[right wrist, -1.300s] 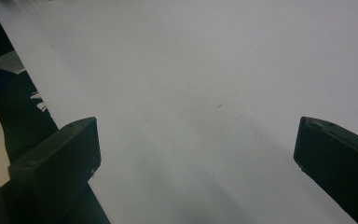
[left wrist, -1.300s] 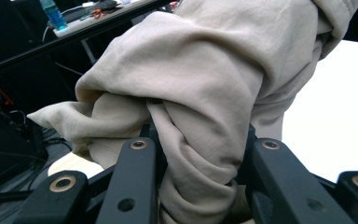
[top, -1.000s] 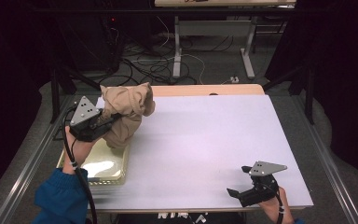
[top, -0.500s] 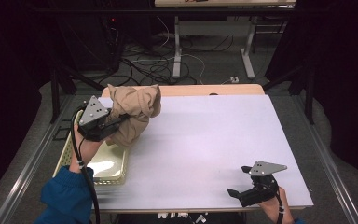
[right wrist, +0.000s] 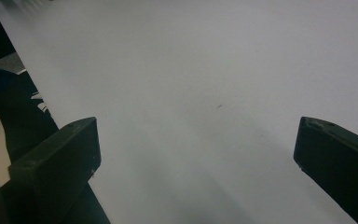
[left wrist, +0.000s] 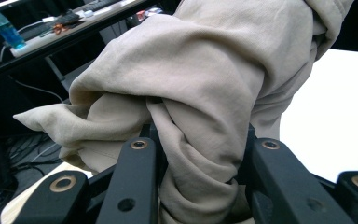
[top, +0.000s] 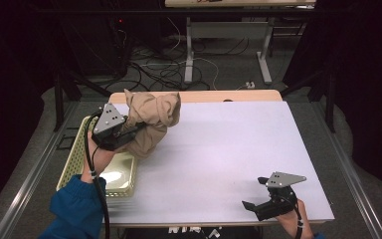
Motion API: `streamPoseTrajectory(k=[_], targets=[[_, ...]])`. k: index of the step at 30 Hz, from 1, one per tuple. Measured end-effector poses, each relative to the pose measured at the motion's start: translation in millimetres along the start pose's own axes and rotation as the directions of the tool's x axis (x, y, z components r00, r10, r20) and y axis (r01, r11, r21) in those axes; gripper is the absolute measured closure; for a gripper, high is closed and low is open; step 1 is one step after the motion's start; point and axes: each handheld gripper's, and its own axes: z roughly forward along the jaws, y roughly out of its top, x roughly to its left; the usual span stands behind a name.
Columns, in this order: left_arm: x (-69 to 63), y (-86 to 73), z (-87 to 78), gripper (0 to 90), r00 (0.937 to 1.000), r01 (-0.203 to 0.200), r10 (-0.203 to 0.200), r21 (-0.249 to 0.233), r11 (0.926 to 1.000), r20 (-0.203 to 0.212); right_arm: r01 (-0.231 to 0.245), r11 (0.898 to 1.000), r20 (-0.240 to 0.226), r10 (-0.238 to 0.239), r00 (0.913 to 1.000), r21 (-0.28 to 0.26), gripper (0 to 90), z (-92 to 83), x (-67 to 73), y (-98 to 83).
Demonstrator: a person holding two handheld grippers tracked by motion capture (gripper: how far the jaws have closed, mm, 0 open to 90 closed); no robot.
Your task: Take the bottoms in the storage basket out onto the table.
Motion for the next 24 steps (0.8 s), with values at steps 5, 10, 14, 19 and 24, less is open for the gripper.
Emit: streamPoseTrajectory(k=[5,10,14,19,24], targets=[[-3.5,2.5,3.6,71.4,0.9999,-0.006,0.006,-0.005,1.0,0.013,0.004,1.0,0.001,-0.004,1.0,0.0,0.3,-0.2,-0.2,0.1],[-6.8,4.5,7.4,71.4,0.9995,-0.018,0.018,-0.004,0.9998,0.028,0.012,1.0,-0.002,-0.012,0.9999,0.0,0.3,-0.3,-0.9,0.3],[-9.6,5.7,11.0,71.4,0.999,-0.021,0.021,-0.004,0.9998,0.039,0.012,1.0,-0.002,-0.012,0.9999,0.001,0.3,-0.3,-0.9,0.3],[-12.6,7.4,14.9,71.4,0.9981,-0.018,0.018,-0.001,0.9998,0.058,0.011,1.0,0.005,-0.011,0.9999,0.002,0.3,-1.0,-0.5,0.5],[-15.2,8.5,18.5,71.4,0.9975,-0.019,0.019,-0.003,0.9998,0.068,0.011,1.0,0.004,-0.011,0.9999,0.002,0.3,-0.9,-0.5,0.5]])
